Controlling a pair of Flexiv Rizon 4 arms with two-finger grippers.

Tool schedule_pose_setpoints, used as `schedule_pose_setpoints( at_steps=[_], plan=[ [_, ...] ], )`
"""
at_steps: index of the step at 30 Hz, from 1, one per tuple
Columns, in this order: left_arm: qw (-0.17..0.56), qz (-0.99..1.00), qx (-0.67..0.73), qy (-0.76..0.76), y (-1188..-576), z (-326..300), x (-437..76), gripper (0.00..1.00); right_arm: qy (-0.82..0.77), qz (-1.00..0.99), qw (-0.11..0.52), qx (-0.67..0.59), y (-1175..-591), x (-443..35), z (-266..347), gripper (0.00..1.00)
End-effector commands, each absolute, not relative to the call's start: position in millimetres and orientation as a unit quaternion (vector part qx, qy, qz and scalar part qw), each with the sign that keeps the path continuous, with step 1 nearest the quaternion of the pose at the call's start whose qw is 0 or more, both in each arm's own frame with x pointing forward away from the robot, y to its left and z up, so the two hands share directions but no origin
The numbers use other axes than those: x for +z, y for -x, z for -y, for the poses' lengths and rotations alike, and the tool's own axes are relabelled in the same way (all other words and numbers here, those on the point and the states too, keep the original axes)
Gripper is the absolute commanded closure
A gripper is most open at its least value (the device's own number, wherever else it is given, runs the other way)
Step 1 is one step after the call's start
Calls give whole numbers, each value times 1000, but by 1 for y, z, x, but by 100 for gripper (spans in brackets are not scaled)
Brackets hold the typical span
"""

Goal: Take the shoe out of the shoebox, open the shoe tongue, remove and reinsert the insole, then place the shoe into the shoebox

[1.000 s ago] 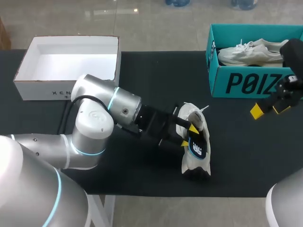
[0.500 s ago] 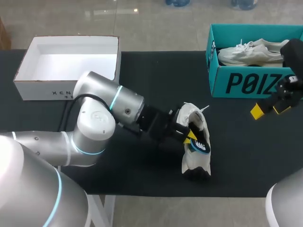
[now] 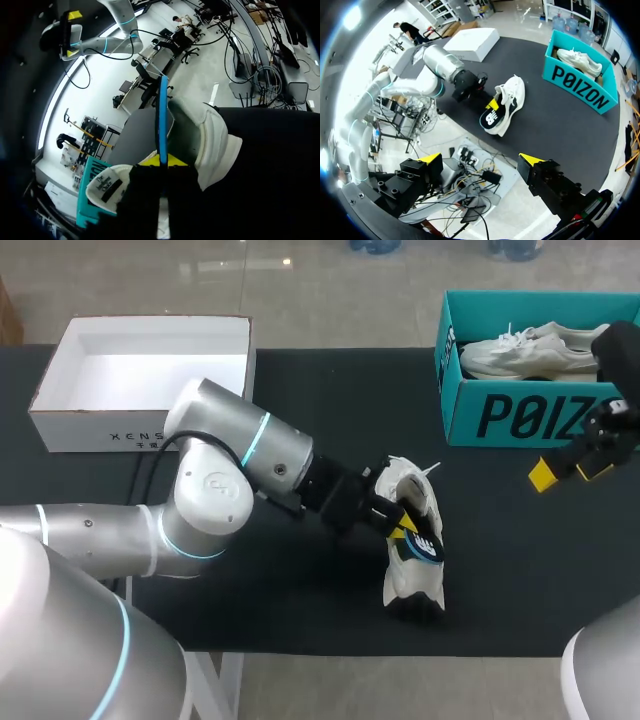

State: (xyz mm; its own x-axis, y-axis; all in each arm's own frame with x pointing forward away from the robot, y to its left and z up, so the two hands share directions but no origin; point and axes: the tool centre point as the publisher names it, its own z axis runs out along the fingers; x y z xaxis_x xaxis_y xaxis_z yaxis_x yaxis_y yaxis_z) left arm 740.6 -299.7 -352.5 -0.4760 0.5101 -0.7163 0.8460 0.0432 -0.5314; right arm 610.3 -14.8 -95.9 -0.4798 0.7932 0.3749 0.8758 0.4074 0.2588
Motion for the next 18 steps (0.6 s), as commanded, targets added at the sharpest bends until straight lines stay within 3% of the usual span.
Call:
schedule_pose_setpoints(
  at_steps=[1, 3, 5, 7, 8, 12, 13, 18],
  plan=[
    [160, -704, -498, -481, -739, 301, -364, 100, 501, 834, 99, -210, -614, -95, 13, 0],
    [159, -704, -500, -479, -736, 298, -364, 100, 501, 834, 99, -210, -614, -95, 13, 0],
    [160, -704, -505, -474, -735, 295, -361, 85, 501, 834, 99, -210, -614, -95, 13, 0],
    [163, -703, -510, -468, -735, 293, -357, 59, 501, 834, 99, -210, -614, -95, 13, 0],
    [164, -702, -512, -467, -735, 292, -354, 54, 501, 834, 99, -210, -614, -95, 13, 0],
    [169, -697, -521, -463, -734, 290, -344, 58, 501, 834, 99, -210, -614, -95, 13, 0],
    [170, -695, -524, -462, -733, 290, -341, 66, 501, 834, 99, -210, -614, -95, 13, 0],
    [169, -688, -531, -465, -725, 295, -334, 81, 501, 834, 99, -210, -614, -95, 13, 0]
  ],
)
